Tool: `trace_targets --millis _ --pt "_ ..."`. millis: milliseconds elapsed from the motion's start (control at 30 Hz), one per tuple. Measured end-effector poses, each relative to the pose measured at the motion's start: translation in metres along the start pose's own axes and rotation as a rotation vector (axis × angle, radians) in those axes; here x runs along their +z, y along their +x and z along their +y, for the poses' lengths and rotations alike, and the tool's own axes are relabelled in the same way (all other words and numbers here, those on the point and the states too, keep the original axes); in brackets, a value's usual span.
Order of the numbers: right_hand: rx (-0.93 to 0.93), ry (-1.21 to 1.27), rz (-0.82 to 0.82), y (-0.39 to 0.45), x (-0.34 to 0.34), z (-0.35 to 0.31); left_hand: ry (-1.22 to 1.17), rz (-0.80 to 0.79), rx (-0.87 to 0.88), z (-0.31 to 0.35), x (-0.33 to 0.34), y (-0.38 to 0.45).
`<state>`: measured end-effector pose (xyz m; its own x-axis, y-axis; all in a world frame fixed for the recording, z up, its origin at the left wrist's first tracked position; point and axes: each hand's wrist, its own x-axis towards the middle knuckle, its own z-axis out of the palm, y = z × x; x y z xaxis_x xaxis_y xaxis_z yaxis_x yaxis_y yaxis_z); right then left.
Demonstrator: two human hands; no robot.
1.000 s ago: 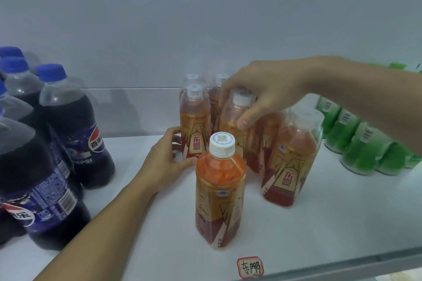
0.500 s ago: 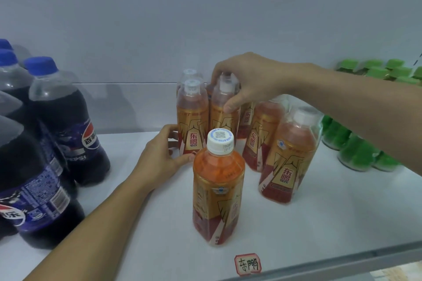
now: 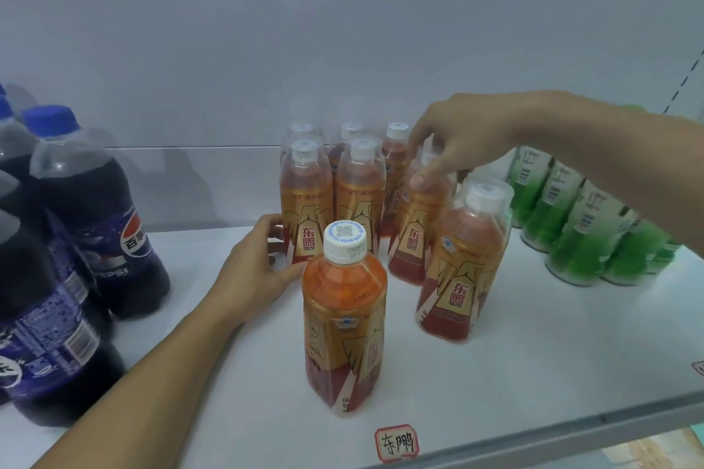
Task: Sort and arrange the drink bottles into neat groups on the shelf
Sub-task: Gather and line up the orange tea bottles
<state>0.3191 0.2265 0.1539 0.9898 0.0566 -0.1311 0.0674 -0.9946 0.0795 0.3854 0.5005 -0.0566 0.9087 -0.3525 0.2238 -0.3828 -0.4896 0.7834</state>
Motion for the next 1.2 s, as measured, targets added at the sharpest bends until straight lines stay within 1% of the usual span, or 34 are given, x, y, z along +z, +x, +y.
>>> trace_targets --millis 133,300,433,567,700,733,767,867,900,933,967,1033,1100,1133,1200 --pt "-0.062 -0.021 0.086 0.0 -0.001 -0.002 0.0 -0.007 -0.003 0.0 0.0 0.0" --pt "-0.076 0.053 0.171 0.006 0.003 -0.006 0.012 -0.008 -0.012 0.001 -0.001 -0.001" --pt "-0.059 0.09 0.199 0.011 0.01 -0.003 0.008 -0.01 -0.018 0.006 -0.001 -0.002" --pt "-0.04 0.132 0.179 0.007 0.012 0.003 -0.004 -0.026 -0.03 0.012 -0.003 -0.005" --pt "-0.056 0.218 0.338 -0.026 0.007 0.005 0.002 -0.095 -0.003 0.016 -0.009 -0.006" --pt "-0.059 0.231 0.347 -0.038 0.006 0.005 0.022 -0.117 0.002 0.018 -0.012 -0.007" --pt "-0.062 0.247 0.312 -0.051 0.005 0.005 0.05 -0.132 0.009 0.017 -0.013 -0.007" --pt "-0.059 0.205 0.069 -0.082 0.015 -0.001 0.193 -0.169 -0.03 0.015 -0.02 -0.01" --pt "-0.047 0.161 0.014 -0.087 0.022 -0.004 0.221 -0.174 -0.057 0.014 -0.021 -0.01" --pt "-0.036 0.134 0.0 -0.09 0.03 -0.005 0.235 -0.172 -0.086 0.013 -0.022 -0.01" --pt "-0.033 0.134 0.025 -0.092 0.036 -0.005 0.241 -0.157 -0.116 0.015 -0.023 -0.01" --pt "-0.043 0.185 0.093 -0.092 0.043 -0.003 0.328 -0.135 -0.182 0.024 -0.029 -0.012" --pt "-0.074 0.205 0.134 -0.091 0.043 -0.001 0.42 -0.153 -0.194 0.03 -0.036 -0.017" --pt "-0.088 0.212 0.146 -0.089 0.043 0.0 0.416 -0.189 -0.175 0.033 -0.04 -0.021" --pt "-0.109 0.246 0.164 -0.082 0.043 -0.001 0.327 -0.31 -0.112 0.034 -0.045 -0.034"
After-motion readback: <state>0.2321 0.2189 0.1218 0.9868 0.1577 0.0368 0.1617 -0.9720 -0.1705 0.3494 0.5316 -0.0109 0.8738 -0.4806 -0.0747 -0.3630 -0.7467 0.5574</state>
